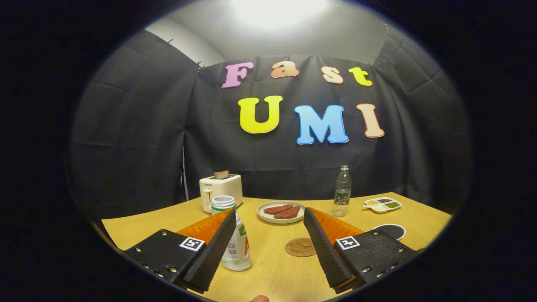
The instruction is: Take the bottle from table, then pour the juice into the cup, finally place the bottle on the coaster
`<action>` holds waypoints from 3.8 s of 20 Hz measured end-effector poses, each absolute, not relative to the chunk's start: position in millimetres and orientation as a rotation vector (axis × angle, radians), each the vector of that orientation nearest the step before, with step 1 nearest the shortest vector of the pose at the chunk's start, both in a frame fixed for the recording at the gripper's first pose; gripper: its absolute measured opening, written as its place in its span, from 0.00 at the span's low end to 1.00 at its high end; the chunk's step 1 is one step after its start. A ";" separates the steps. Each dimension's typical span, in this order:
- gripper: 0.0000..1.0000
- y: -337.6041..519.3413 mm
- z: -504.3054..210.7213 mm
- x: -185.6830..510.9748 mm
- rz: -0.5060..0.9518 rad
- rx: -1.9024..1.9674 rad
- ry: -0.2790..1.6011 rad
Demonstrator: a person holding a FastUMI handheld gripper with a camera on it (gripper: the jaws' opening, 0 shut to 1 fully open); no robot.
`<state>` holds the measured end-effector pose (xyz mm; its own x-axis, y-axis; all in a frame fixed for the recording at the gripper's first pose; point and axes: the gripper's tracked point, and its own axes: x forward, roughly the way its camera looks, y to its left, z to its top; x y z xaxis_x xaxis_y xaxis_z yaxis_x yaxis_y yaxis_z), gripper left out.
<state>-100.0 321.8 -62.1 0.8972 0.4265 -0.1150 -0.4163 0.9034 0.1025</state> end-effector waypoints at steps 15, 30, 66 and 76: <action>0.97 409.0 -135.0 -77.6 0.552 0.091 0.241; 0.71 408.8 -145.8 -65.0 0.498 0.115 0.275; 0.71 244.4 -110.3 -38.0 0.270 1.191 0.290; 0.71 223.7 -92.2 -39.4 0.250 1.402 0.251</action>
<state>-39.4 223.7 -92.2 0.9474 0.3190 -0.0250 -0.0246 0.1504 0.9883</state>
